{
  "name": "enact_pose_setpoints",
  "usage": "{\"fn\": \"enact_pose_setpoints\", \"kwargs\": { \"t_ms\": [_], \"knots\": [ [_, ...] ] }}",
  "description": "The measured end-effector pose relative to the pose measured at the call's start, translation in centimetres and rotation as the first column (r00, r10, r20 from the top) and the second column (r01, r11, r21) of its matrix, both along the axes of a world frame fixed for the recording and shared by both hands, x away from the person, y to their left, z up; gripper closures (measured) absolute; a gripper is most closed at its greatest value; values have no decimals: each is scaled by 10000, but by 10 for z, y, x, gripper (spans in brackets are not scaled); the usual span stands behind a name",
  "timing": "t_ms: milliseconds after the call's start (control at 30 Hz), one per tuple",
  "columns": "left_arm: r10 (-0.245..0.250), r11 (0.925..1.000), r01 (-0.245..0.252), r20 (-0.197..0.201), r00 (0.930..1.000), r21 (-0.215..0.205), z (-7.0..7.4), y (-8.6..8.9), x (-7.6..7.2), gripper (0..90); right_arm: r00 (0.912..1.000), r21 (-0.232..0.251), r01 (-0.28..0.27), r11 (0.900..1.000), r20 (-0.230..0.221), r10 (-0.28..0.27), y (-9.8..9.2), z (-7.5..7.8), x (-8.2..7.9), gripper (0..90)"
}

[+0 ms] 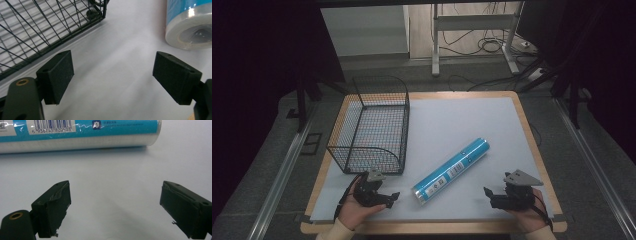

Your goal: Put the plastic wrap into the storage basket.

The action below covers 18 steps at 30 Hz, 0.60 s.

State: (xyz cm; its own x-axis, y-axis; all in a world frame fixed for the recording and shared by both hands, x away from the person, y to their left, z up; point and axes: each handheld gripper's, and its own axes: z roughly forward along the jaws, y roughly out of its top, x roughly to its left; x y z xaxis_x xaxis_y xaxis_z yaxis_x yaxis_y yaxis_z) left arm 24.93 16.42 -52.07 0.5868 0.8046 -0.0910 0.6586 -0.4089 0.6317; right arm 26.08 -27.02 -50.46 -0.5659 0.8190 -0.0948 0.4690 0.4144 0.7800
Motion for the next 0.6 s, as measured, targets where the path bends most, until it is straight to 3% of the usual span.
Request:
{"fn": "enact_pose_setpoints", "kwargs": {
  "t_ms": [167, 267, 433, 600],
  "knots": [
    [108, 9995, -110, -73, 9999, -291, 9, 0, -2, 168, 10000, 44, -84, 10000, -2, 84, 1, 0, 1, 101],
    [-20, 9995, 21, 10, 10000, -316, 22, -1, -4, 165, 9998, -67, -162, 9998, 83, 163, 0, 1, 0, 101],
    [11, 9975, 2, 177, 9998, -701, 40, -3, -6, 166, 9999, 92, -77, 9999, 71, 76, -5, 1, 0, 103],
    [-76, 9975, 89, 178, 9998, -694, 46, -7, -5, 168, 10000, 60, -27, 10000, 58, 27, -5, 0, 1, 104]
  ]
}}
